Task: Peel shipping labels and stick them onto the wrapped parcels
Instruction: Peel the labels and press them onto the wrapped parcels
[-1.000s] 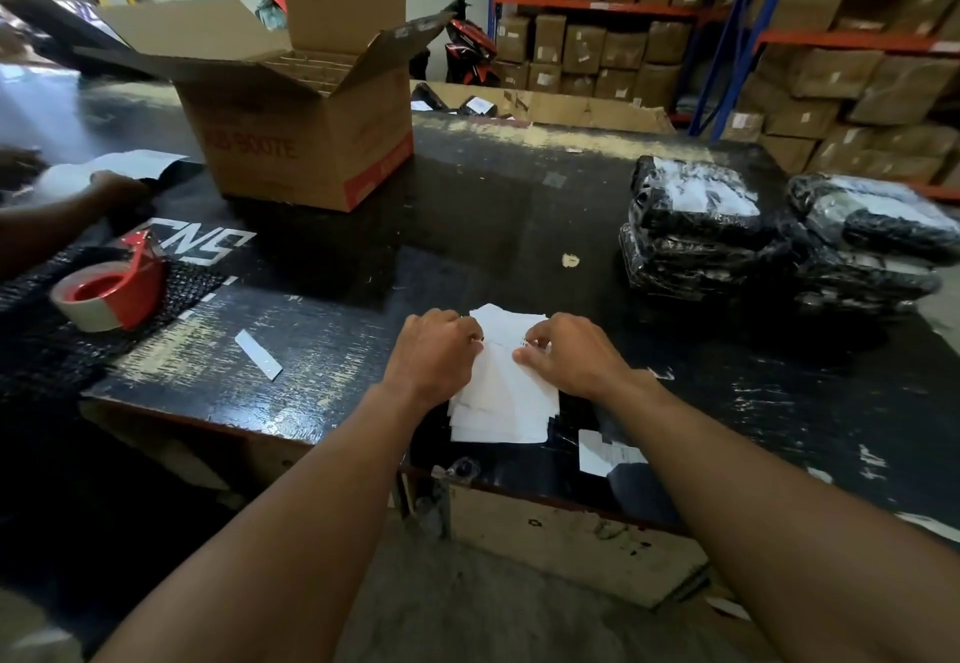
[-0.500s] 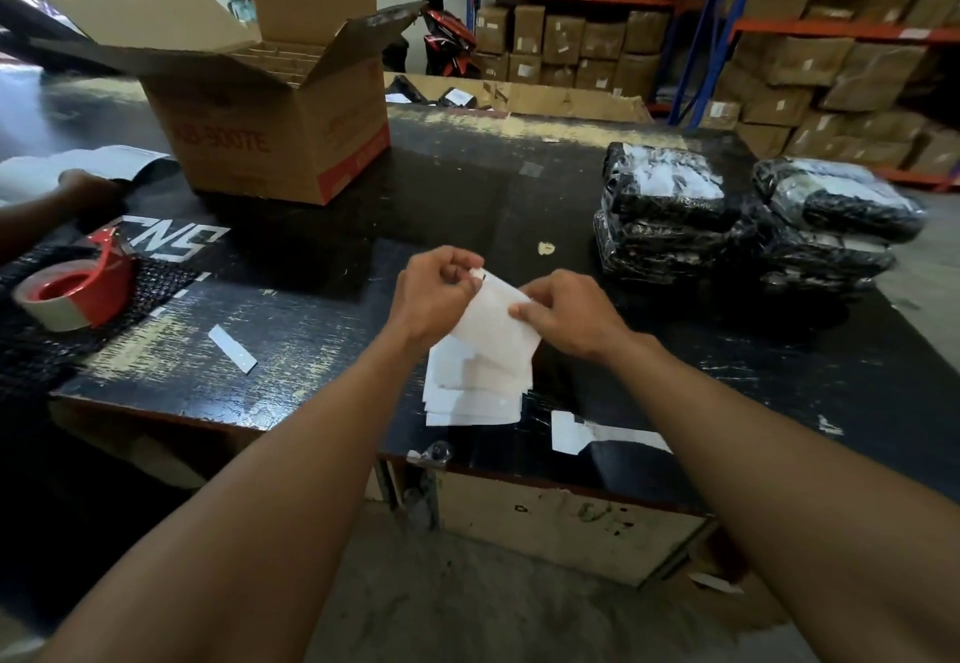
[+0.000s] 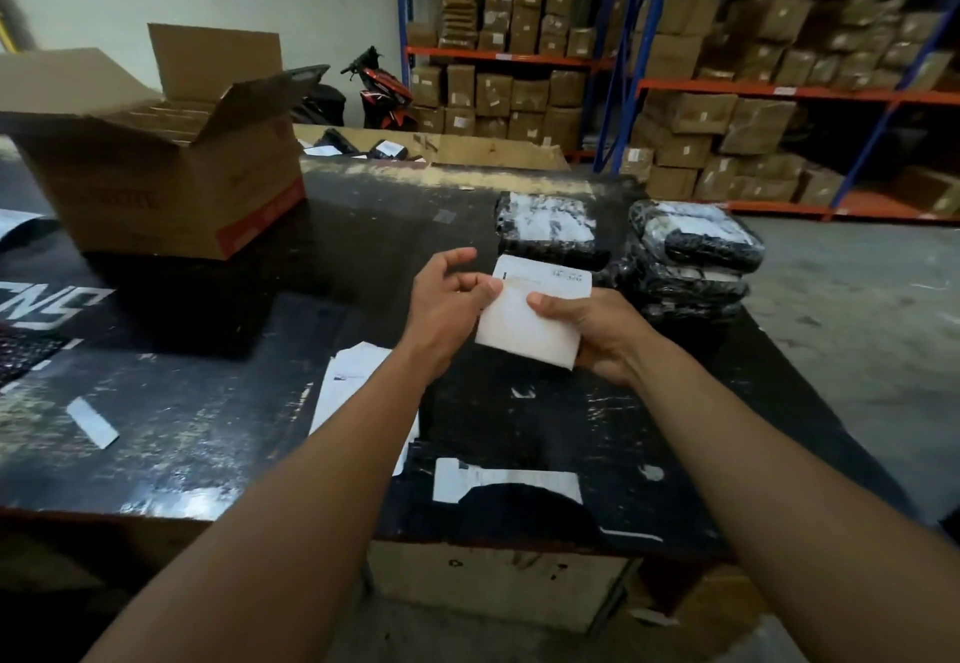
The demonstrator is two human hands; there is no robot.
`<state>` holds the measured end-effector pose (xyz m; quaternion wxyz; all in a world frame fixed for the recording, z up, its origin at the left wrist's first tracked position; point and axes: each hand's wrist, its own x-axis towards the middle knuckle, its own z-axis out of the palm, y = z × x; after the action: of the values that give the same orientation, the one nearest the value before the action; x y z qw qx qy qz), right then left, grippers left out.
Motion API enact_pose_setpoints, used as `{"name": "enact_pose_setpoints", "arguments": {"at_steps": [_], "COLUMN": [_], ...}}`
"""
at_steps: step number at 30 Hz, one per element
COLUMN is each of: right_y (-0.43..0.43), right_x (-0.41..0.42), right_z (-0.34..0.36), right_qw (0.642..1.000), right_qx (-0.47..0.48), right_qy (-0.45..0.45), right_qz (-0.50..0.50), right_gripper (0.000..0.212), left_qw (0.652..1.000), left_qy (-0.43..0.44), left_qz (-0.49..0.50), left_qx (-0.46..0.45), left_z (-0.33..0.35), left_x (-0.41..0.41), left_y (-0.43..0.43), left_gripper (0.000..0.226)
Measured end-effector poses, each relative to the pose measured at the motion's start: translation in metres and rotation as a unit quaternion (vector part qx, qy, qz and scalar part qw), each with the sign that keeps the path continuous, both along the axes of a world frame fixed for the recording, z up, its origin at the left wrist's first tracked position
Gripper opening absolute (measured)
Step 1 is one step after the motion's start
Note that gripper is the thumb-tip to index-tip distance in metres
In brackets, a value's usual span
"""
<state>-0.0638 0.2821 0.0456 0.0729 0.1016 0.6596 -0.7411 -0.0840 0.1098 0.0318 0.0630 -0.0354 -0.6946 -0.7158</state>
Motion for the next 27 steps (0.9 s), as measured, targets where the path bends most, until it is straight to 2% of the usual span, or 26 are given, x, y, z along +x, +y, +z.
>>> {"name": "enact_pose_setpoints", "arguments": {"at_steps": [5, 10, 13, 24, 27], "right_y": [0.048, 0.087, 0.101, 0.111, 0.111], "right_x": [-0.003, -0.010, -0.013, -0.021, -0.022], "right_z": [0.008, 0.017, 0.023, 0.025, 0.025], "right_qw": [1.000, 0.999, 0.999, 0.999, 0.999], "right_qx": [-0.014, -0.016, -0.009, -0.012, -0.010], "right_qy": [0.008, 0.007, 0.007, 0.001, 0.000], "right_qz": [-0.024, -0.050, -0.053, -0.045, -0.045], "right_gripper": [0.031, 0.037, 0.037, 0.034, 0.041], "left_qw": [0.998, 0.984, 0.973, 0.978, 0.979], "left_qy": [-0.036, -0.085, -0.098, -0.086, -0.080], "left_qz": [-0.039, -0.158, -0.201, -0.183, -0.178], "left_qx": [0.043, -0.017, -0.049, -0.050, -0.053], "left_z": [0.006, 0.003, -0.004, -0.003, -0.002], "left_x": [-0.002, 0.000, 0.001, 0.002, 0.003], "left_y": [0.045, 0.058, 0.061, 0.074, 0.074], "left_gripper": [0.044, 0.016, 0.007, 0.009, 0.009]}}
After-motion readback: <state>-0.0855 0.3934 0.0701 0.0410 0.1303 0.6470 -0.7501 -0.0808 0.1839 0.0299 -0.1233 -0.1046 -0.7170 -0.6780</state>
